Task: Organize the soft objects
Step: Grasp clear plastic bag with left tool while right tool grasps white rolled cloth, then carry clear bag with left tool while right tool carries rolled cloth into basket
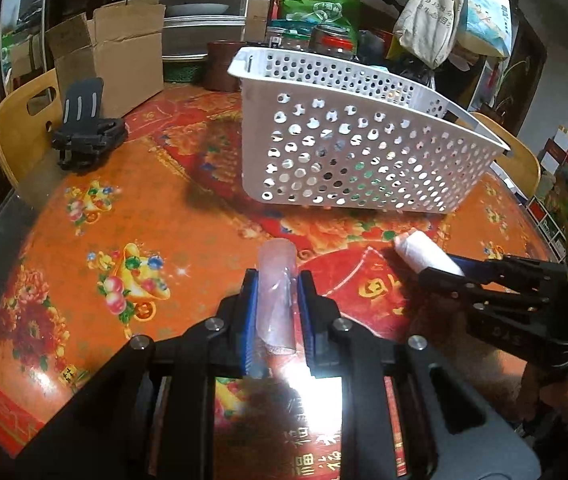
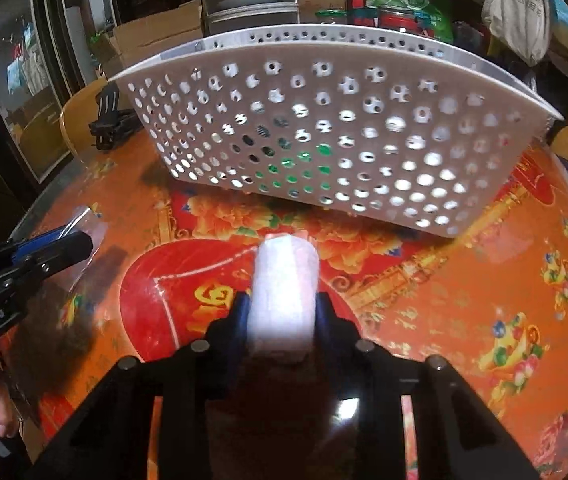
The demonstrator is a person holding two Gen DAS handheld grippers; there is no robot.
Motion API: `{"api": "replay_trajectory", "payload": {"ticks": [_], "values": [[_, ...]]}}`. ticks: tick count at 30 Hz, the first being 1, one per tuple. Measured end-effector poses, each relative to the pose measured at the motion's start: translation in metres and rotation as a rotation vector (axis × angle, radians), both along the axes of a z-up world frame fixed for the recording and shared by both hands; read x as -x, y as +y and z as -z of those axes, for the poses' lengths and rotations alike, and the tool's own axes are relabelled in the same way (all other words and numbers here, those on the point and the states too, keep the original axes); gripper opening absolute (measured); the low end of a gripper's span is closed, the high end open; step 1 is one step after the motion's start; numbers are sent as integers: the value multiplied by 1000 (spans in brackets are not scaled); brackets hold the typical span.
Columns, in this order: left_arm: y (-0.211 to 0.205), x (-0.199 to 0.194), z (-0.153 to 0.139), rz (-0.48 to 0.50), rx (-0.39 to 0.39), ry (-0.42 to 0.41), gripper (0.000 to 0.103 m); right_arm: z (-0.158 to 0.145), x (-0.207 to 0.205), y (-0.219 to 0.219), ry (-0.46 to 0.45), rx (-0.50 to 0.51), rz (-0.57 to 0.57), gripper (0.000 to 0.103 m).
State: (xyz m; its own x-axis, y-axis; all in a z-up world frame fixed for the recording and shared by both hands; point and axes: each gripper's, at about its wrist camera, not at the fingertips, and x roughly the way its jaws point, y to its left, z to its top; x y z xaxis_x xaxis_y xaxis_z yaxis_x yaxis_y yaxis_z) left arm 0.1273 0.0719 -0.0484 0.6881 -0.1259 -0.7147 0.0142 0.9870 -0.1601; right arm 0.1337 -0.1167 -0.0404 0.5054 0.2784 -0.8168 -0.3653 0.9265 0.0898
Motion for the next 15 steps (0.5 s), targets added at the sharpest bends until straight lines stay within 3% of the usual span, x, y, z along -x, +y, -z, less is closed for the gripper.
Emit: {"api": "replay_trajectory", "payload": {"ticks": [15], "values": [[-22,1,-10,33,-21,-14,17,-35,29,-49,-78,-92,27,28]]}}
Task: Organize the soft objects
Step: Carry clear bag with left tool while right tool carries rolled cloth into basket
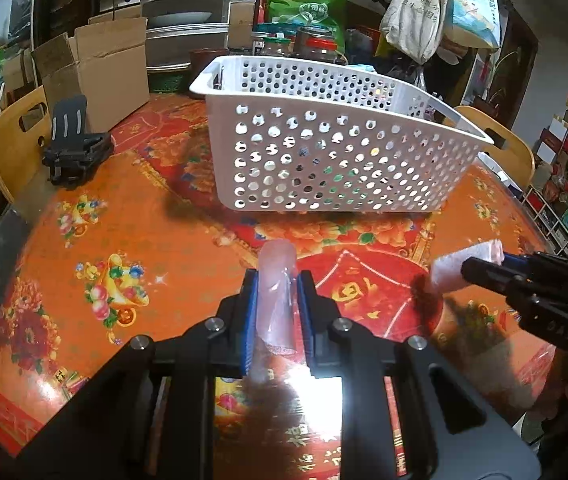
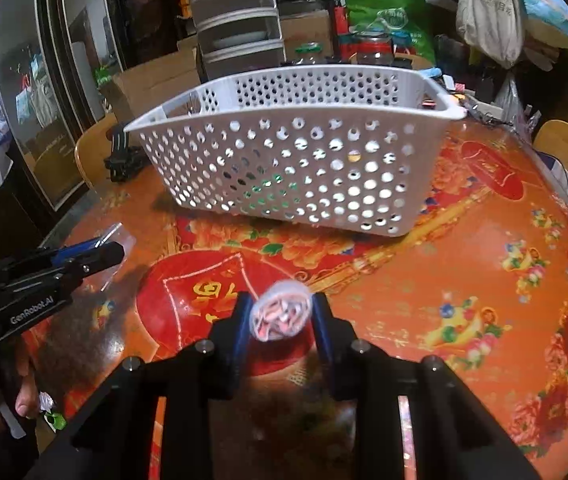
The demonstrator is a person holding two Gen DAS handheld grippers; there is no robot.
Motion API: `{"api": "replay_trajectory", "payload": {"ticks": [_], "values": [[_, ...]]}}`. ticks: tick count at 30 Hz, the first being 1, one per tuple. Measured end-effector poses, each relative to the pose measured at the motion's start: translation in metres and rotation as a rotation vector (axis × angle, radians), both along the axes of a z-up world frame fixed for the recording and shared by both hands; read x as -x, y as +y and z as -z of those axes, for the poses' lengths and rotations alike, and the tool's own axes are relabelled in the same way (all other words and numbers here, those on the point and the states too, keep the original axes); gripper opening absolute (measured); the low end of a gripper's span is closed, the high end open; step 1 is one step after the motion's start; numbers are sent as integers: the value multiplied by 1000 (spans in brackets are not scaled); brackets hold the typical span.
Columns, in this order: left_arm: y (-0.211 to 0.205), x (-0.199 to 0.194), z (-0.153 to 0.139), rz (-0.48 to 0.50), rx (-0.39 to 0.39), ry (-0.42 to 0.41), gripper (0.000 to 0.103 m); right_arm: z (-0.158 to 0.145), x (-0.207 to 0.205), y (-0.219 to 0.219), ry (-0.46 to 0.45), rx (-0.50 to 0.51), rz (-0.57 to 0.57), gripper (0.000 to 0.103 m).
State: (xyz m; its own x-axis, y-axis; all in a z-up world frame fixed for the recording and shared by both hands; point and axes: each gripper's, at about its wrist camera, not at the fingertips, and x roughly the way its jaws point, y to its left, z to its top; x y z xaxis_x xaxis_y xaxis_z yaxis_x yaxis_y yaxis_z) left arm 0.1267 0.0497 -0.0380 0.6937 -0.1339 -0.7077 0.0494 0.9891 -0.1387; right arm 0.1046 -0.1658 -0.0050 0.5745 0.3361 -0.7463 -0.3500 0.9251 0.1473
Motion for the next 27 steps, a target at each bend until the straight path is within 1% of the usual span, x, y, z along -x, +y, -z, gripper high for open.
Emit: {"api": "replay_trajectory", "payload": {"ticks": [5,11,15,20,24,27], "values": [[-4,-1,-6,13,4,-8,17,-14,5,-11,-28,-21,15,27],[-4,-2,-24,31,15,-28,17,-39,11,-21,-72,-34,19,27],[-2,-6,-50,45,23,-56,17,-66,10,-25,-110,-45,14,27],[0,-18,-92,62,25,-103,17,-103,-3,-27,-146,-51,11,27],[0,-38,-126,72,23,-128,17,-129,-22,-21,-172,-25,10,27],[0,-65,-151,71,15,-132,17,-145,-45,-14,-185,9,19,27]]}}
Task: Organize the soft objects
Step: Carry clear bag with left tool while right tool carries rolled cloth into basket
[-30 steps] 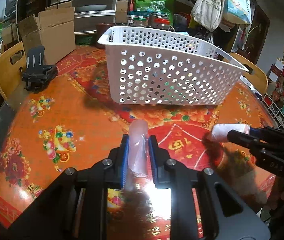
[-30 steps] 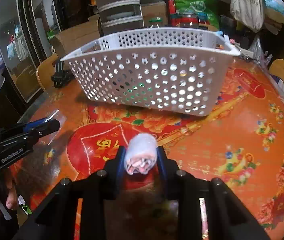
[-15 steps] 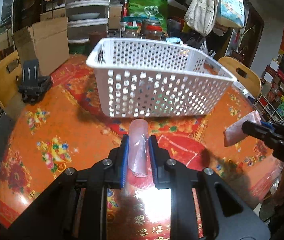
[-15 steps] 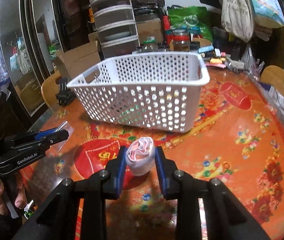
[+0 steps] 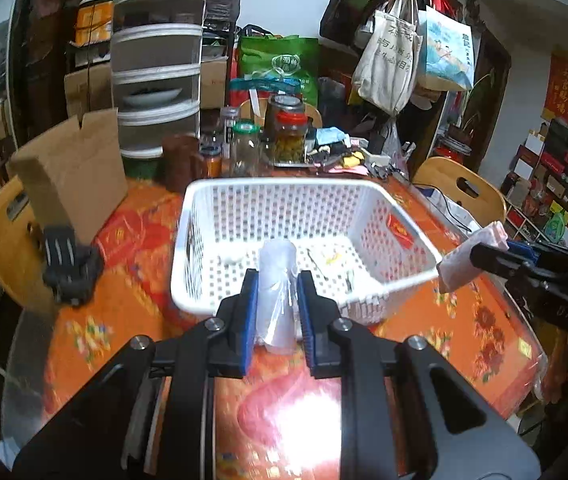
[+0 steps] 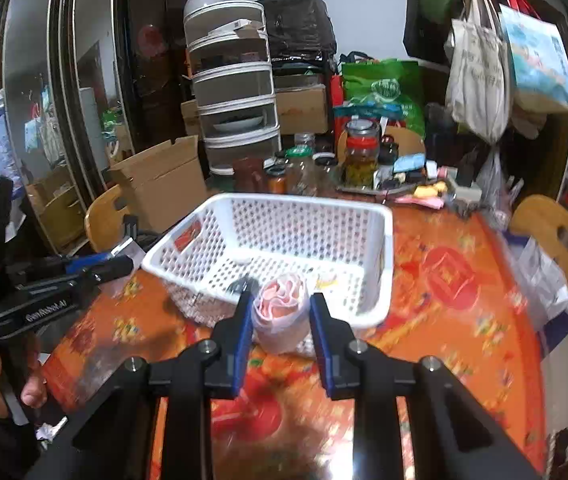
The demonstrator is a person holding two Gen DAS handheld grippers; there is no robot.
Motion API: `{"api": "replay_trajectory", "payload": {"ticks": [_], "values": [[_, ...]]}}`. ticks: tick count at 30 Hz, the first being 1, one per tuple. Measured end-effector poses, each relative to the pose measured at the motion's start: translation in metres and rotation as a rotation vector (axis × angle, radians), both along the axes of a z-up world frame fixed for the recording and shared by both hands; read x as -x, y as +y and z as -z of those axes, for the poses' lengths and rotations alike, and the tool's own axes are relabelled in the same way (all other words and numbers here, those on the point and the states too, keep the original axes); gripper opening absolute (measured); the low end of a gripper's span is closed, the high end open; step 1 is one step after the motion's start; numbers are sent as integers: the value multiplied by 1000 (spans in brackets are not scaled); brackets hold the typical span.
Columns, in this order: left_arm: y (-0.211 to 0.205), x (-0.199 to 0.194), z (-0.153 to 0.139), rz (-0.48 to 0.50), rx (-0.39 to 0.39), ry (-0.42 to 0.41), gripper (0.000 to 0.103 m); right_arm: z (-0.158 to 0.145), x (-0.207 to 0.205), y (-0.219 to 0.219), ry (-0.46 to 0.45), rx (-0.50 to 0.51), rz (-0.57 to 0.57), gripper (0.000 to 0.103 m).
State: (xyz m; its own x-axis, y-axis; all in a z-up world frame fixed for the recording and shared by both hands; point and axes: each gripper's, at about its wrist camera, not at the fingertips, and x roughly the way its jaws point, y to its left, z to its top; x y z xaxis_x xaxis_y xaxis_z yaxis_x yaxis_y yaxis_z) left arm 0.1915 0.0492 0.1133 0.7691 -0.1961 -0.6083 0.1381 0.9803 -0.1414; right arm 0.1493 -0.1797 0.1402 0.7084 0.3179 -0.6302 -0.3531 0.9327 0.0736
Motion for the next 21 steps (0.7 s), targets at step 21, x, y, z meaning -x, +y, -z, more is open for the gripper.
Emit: {"api": "replay_trajectory", "payload": {"ticks": [21], "values": [[0,-148,74,-75,-78,252,18,66,-121,18,217,85,51,26]]}}
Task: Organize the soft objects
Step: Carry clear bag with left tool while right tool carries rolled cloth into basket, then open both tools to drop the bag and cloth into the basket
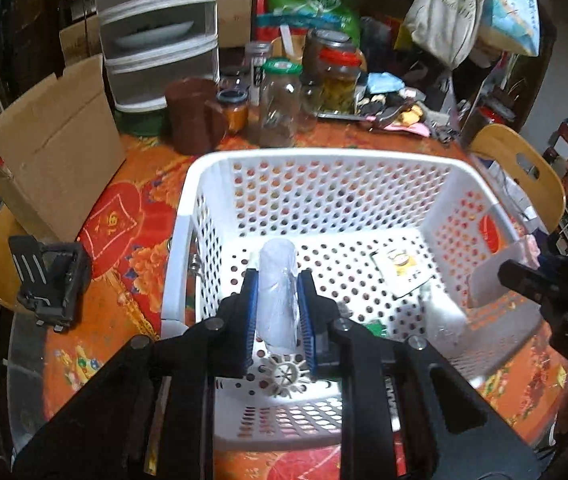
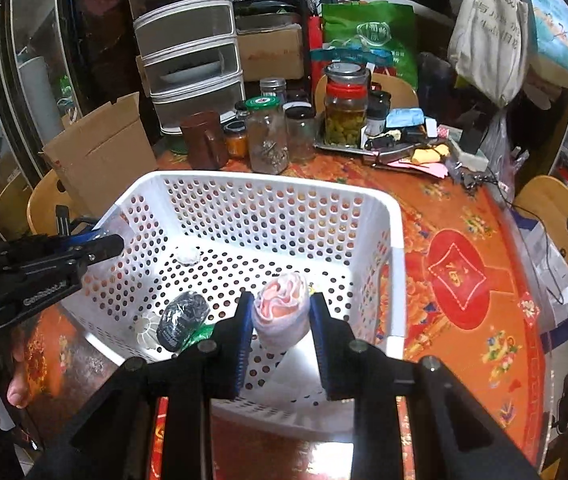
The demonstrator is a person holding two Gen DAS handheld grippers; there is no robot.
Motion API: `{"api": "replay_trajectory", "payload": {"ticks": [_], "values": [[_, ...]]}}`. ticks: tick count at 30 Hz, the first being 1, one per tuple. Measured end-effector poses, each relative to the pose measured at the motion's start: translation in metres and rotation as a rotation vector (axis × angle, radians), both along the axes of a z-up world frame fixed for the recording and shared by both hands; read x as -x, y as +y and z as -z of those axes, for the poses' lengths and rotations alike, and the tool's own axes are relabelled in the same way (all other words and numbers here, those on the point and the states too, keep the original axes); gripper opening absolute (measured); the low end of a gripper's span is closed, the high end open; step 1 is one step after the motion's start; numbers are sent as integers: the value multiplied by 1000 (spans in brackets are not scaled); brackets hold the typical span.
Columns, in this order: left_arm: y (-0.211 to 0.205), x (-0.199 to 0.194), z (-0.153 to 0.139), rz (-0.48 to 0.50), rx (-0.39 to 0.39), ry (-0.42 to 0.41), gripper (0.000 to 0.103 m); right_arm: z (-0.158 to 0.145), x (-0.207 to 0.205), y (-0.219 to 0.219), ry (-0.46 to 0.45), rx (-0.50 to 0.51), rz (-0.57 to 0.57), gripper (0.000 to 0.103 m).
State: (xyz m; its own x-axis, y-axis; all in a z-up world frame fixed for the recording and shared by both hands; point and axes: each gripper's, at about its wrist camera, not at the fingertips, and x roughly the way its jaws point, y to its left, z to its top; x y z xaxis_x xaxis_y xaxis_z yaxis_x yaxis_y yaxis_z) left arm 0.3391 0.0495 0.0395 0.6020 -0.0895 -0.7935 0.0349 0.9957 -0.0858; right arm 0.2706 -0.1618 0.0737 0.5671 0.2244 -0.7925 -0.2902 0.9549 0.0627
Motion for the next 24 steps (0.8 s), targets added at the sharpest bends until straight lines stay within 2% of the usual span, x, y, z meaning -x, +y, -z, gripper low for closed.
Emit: {"api": "replay_trajectory", "payload": {"ticks": [7,9,14,16,18,19,20,21,22,23,24], "values": [[-1,-10,29,0,-29,34,18,23,-7,6,29,26,2,26],[-5,-9,31,2,-55,25,18,31,-10,6,40,31,6,26],[-8,-7,31,9,-56,12,19,36,-11,4,38,20,15,27],[-9,-6,29,11,-57,7,25,35,-10,4,31,18,11,27],[-10,-4,26,16,-54,-8,48,32,-6,4,15,13,6,30],[-11,-1,23,18,-61,-29,56,29,-5,4,5,9,5,37],[-12,1,21,18,-65,-41,71,25,-2,4,-8,6,4,50],[-14,3,17,19,-71,-57,82,23,0,4,-15,2,1,57],[-15,7,12,20,-74,-75,84,19,4,3,-32,-3,-3,68],[-15,11,8,19,-75,-89,86,15,7,3,-45,-5,-5,73],[-15,14,4,22,-75,-97,90,12,10,3,-53,-8,-12,74]]}}
